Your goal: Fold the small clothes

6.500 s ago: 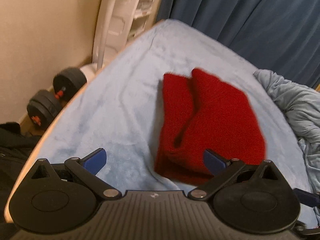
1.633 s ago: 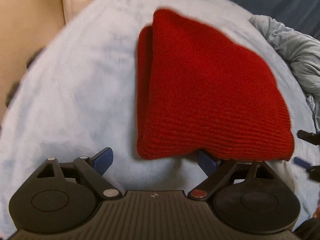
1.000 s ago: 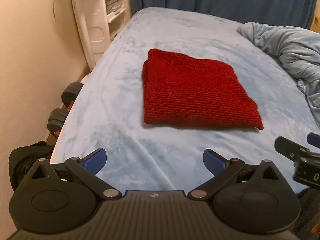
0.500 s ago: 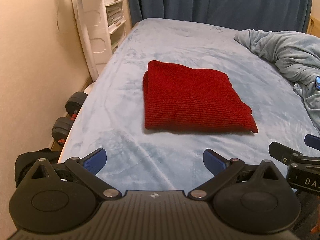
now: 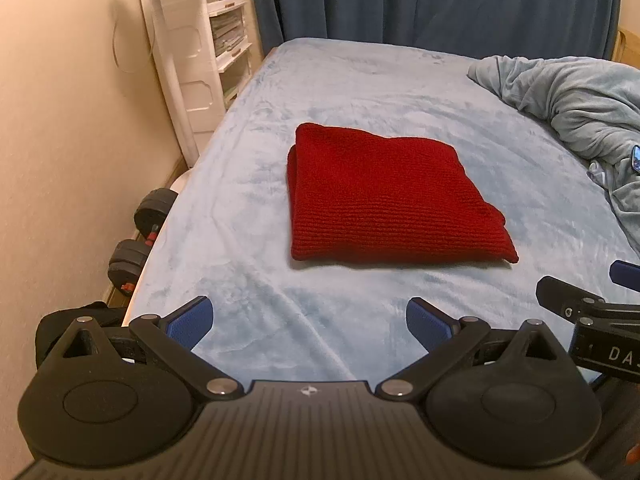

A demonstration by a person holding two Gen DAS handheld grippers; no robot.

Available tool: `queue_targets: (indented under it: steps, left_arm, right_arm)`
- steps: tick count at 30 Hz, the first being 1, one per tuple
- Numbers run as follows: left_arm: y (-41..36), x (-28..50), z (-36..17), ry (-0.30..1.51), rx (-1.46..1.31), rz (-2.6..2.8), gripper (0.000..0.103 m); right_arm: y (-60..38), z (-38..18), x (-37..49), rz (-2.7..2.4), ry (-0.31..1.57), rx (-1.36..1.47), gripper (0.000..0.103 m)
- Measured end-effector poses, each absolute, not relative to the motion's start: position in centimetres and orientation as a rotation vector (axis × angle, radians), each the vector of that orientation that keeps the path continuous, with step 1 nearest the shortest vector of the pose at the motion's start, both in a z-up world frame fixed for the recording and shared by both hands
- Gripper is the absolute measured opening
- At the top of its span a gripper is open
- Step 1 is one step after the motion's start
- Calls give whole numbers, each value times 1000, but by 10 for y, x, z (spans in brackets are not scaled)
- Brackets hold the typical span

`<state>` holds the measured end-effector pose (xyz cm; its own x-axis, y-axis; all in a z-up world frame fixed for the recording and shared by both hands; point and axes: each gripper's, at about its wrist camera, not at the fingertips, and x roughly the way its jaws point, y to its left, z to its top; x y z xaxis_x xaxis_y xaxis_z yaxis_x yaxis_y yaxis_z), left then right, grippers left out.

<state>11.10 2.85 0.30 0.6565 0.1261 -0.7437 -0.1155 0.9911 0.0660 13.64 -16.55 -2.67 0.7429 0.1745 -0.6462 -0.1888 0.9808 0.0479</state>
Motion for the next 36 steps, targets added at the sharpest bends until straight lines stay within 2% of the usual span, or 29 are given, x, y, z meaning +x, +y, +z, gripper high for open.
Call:
queue_targets:
  steps: [36]
  left_arm:
    - [32, 110, -3, 849, 17, 136, 103]
  right_arm:
    - [-162, -30, 136, 207, 719, -27, 98]
